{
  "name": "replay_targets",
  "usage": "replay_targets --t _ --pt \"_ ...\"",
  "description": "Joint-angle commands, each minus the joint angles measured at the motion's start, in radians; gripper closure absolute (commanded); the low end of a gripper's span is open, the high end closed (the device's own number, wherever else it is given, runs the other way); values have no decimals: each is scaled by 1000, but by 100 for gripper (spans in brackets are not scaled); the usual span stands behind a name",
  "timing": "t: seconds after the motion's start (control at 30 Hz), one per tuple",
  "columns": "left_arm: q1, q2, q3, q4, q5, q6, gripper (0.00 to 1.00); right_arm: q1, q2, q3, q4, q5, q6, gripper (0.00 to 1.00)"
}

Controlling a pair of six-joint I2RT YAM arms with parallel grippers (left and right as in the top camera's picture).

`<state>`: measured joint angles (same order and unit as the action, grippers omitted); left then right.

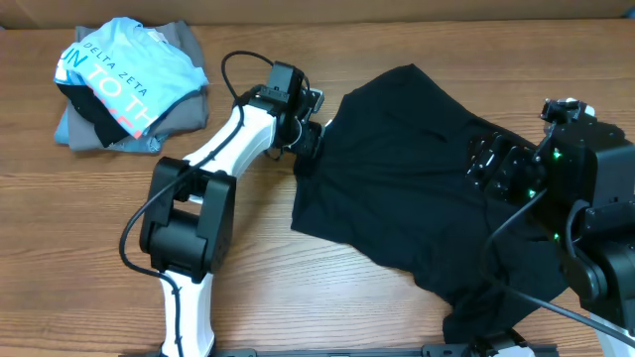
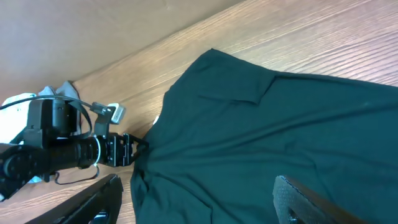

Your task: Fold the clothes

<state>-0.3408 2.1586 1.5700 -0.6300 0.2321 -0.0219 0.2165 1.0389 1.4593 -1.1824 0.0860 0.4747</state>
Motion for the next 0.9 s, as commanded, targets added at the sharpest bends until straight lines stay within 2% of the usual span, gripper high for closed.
replay_targets --t 0.0,0.07,0.13,0.2,0.27,0.43,0.63,0.67,0.77,0.87 --pt "-8 39 3 -5 -61 23 42 -5 -5 14 2 11 5 19" --pt "-8 59 3 -8 -85 23 51 -5 -5 14 3 29 5 19" --pt "-8 73 3 -13 -119 23 67 -5 -5 14 2 50 5 19" --pt "-8 90 3 -21 -156 22 77 -5 -5 14 -1 72 5 19" --pt "-8 108 3 -28 -173 23 96 -5 -5 13 -3 90 5 19" --pt "10 119 3 -65 -307 8 96 -5 12 12 -10 127 6 19" --pt "105 83 4 -145 -708 -134 96 -5 78 -19 -12 150 34 21" --pt "130 78 4 -152 -739 -141 96 -5 95 -27 -13 150 44 21" --pt "240 58 6 -186 -712 -142 96 -14 170 -43 -37 150 95 21" --pt "322 30 6 -205 -568 -142 96 -49 241 -45 -46 149 126 20"
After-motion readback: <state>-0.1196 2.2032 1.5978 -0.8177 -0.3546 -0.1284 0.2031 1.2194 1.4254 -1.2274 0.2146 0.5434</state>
